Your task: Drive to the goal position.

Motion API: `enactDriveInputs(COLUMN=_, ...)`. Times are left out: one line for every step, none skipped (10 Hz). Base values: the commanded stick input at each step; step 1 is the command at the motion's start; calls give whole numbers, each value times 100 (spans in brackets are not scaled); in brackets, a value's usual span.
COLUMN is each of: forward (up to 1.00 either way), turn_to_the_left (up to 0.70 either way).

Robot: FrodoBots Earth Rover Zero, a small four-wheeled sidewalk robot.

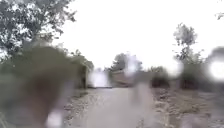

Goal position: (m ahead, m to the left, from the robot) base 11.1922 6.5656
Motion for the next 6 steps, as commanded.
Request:
enactDriveInputs(forward=70, turn_to_the_left=0)
enactDriveInputs(forward=70, turn_to_the_left=0)
enactDriveInputs(forward=70, turn_to_the_left=0)
enactDriveInputs(forward=70, turn_to_the_left=0)
enactDriveInputs(forward=70, turn_to_the_left=0)
enactDriveInputs(forward=70, turn_to_the_left=0)
